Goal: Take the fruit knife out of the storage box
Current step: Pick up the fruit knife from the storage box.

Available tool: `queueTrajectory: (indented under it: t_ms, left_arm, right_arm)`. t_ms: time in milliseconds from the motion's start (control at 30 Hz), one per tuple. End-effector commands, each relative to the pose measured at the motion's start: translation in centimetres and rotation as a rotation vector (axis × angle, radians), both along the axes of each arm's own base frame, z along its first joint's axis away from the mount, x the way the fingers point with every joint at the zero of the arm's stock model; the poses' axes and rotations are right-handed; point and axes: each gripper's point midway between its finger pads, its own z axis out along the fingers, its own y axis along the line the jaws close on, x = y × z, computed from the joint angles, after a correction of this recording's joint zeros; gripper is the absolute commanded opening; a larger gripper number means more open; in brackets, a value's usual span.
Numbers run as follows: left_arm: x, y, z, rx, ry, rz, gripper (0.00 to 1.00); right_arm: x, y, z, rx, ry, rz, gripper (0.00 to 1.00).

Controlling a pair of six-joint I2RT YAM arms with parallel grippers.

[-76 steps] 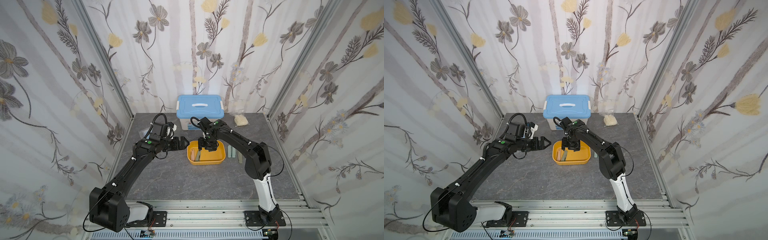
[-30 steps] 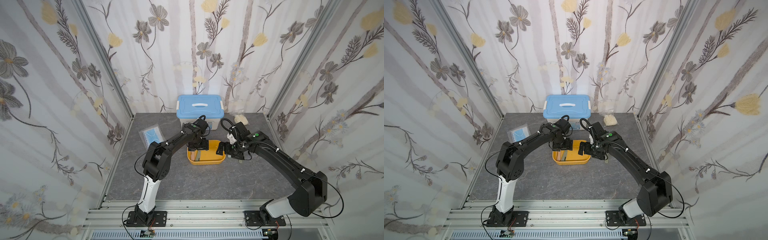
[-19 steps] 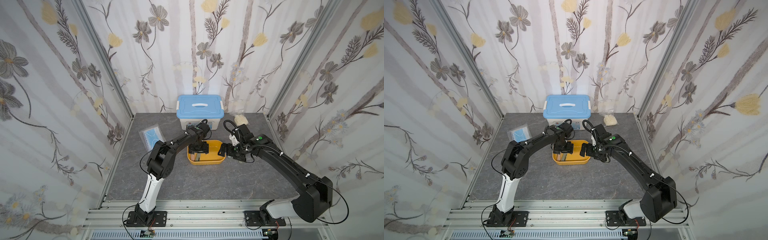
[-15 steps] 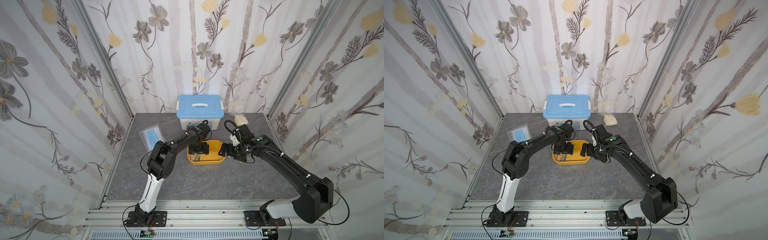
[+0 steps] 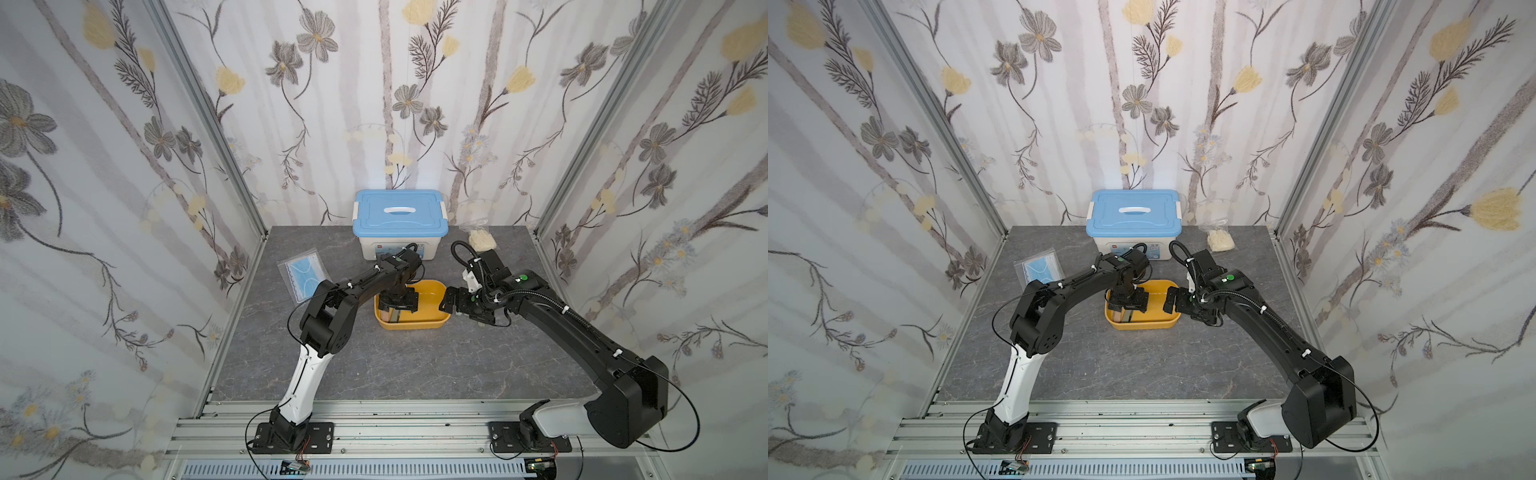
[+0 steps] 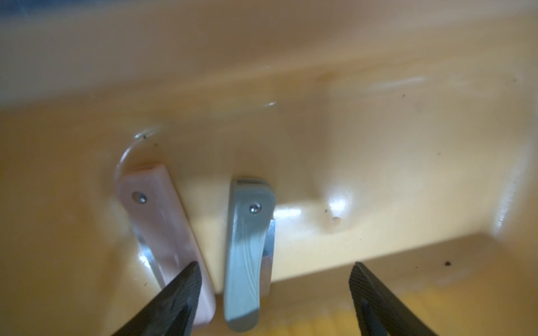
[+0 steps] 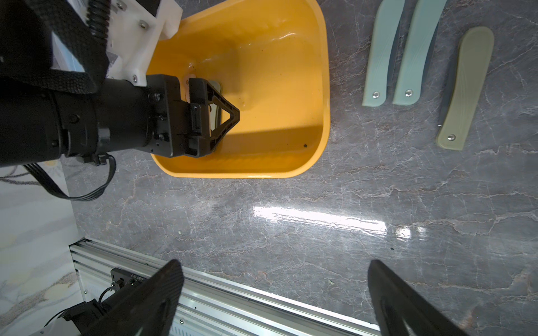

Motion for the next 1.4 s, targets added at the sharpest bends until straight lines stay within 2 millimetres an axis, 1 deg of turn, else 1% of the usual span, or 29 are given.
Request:
queueTrajectory:
  t_ms: [0, 100, 267, 433, 500, 600, 767, 833, 900, 1000, 1067, 1267, 1367]
  left_arm:
    - [-0.3, 0.3, -0.4, 0.026, 0.017, -0.013, 0.83]
    - [0.0, 0.2, -0.1, 0.024, 0.003, -0.017, 0.83]
    - [-0.3, 0.2, -1.0, 0.04, 0.026, -0.017, 0.82]
    - [-0.6, 0.6, -1.1, 0.061, 0.031, -0.019, 0.81]
    - [-0.8, 0.7, -1.3, 0.069, 0.034, -0.022, 0.77]
    - [-0.8, 0.8, -1.3, 0.073, 0.035, -0.022, 0.68]
    - [-1.0, 0.9, -1.4, 0.084, 0.037, -0.023, 0.61]
    - [-0.9, 0.9, -1.3, 0.083, 0.033, -0.022, 0.6]
    - [-0.8, 1.0, -1.1, 0.085, 0.028, -0.019, 0.56]
    - [-0.8, 1.0, -1.1, 0.087, 0.027, -0.019, 0.54]
    - [-0.8, 1.0, -1.1, 0.088, 0.028, -0.018, 0.51]
    - [-0.8, 1.1, -1.1, 0.095, 0.027, -0.019, 0.48]
    - [-0.8, 1.2, -1.1, 0.098, 0.023, -0.02, 0.43]
  right_arm:
    - [0.4, -0.1, 0.2, 0.006, -0.014, -0.021, 1.0]
    - [0.5, -0.1, 0.1, 0.005, -0.014, -0.021, 1.0]
    - [0.7, -0.1, 0.1, 0.004, -0.014, -0.026, 1.0]
    - [0.8, -0.3, 0.1, 0.004, -0.018, -0.033, 1.0]
    - [0.8, -0.3, 0.0, 0.002, -0.014, -0.035, 1.0]
    - [0.8, -0.4, -0.1, 0.002, -0.014, -0.038, 1.0]
    - [0.7, -0.4, -0.3, -0.001, -0.01, -0.039, 1.0]
    - [0.7, -0.5, -0.3, -0.002, -0.01, -0.04, 1.0]
    - [0.7, -0.5, -0.4, -0.003, -0.01, -0.04, 1.0]
    - [0.8, -0.5, -0.4, -0.003, -0.01, -0.041, 1.0]
    - [0.8, -0.5, -0.4, -0.003, -0.01, -0.04, 1.0]
    - [0.8, -0.5, -0.5, -0.001, -0.007, -0.039, 1.0]
    - [0.8, -0.4, -0.5, 0.001, -0.01, -0.036, 1.0]
